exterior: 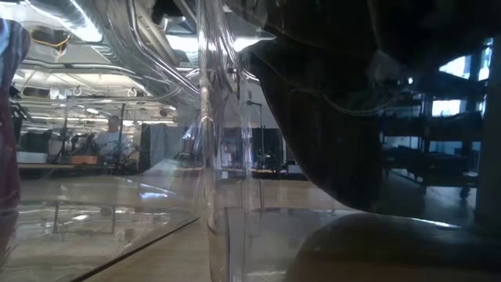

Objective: Pick & Place hat
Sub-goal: Return to Home Position

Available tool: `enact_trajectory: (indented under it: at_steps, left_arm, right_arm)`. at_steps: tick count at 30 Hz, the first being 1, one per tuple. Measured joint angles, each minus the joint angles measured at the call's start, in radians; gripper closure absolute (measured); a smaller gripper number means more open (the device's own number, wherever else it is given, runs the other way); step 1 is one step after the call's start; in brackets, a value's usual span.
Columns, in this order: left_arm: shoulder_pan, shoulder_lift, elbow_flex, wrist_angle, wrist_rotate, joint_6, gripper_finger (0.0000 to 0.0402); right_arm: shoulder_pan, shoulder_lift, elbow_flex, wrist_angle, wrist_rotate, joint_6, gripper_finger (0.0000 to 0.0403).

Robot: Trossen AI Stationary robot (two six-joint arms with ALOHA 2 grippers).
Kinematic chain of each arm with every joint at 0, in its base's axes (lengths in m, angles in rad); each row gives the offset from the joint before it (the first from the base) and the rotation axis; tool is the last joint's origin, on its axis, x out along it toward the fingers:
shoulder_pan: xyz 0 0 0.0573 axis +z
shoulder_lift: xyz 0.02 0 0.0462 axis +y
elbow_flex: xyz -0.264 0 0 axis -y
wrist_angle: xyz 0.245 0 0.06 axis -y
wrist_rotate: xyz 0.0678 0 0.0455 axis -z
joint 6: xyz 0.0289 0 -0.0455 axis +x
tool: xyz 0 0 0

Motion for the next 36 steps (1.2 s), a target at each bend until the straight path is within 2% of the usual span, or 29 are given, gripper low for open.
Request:
enact_trajectory:
  at_steps: [4,7,10,19,23,25,28,31,34,36]
  left_arm:
    - [-0.009,-0.131,-0.105,0.051,0.076,0.039,0.0227]
    - [0.000,-0.209,-0.175,0.053,0.100,0.038,0.0226]
    - [0.007,-0.307,-0.255,0.051,0.101,0.019,0.0228]
    - [0.065,-0.633,-0.502,0.053,0.146,0.007,0.0228]
    - [0.086,-0.734,-0.566,-0.001,0.058,0.036,0.0227]
    - [0.087,-0.764,-0.594,0.003,0.050,-0.014,0.0226]
    - [0.099,-0.785,-0.630,0.010,0.055,-0.013,0.0227]
    - [0.118,-0.809,-0.679,0.067,0.170,-0.010,0.0228]
    - [0.152,-0.831,-0.743,0.181,0.293,0.013,0.0226]
    - [0.187,-0.845,-0.779,0.224,0.322,0.019,0.0226]
  right_arm:
    - [-0.086,-0.141,-0.164,0.153,-0.059,-0.121,0.0192]
    - [-0.196,-0.249,-0.309,0.300,-0.196,-0.138,0.0192]
    - [-0.262,-0.368,-0.434,0.427,-0.254,-0.160,0.0192]
    - [-0.333,-0.706,-0.691,0.471,-0.217,-0.153,0.0192]
    - [-0.336,-0.797,-0.758,0.470,-0.183,-0.251,0.0192]
    - [-0.336,-0.821,-0.785,0.480,-0.178,-0.253,0.0192]
    - [-0.337,-0.846,-0.843,0.517,-0.110,-0.274,0.0192]
    - [-0.341,-0.888,-0.913,0.563,-0.092,-0.253,0.0192]
    - [-0.352,-0.943,-0.984,0.664,-0.133,-0.234,0.0192]
    - [-0.363,-0.980,-1.022,0.697,-0.156,-0.231,0.0192]
